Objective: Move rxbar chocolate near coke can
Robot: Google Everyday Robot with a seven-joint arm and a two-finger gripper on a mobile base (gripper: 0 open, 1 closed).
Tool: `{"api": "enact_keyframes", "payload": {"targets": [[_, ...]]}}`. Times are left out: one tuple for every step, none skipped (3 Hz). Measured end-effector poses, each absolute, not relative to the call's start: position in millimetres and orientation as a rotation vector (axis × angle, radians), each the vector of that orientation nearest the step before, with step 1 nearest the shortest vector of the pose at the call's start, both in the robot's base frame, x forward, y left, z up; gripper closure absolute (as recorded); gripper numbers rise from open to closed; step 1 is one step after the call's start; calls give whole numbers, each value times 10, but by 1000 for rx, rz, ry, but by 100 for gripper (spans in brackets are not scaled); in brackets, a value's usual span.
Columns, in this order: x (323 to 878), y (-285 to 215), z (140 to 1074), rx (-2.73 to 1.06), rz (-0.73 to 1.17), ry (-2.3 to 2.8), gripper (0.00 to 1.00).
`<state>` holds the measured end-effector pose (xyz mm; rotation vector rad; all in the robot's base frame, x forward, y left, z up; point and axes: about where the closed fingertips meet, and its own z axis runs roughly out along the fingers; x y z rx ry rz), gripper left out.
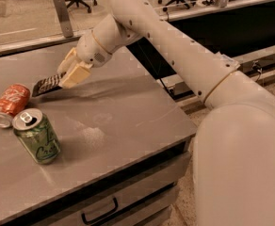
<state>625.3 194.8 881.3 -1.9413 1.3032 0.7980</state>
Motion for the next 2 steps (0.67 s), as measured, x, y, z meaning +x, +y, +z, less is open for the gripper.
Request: {"api": "enact_keyframes", "payload": {"targets": [[6234,2002,8851,-1934,828,1306,12],[6219,2040,8884,-1915,873,1315,0]]}}
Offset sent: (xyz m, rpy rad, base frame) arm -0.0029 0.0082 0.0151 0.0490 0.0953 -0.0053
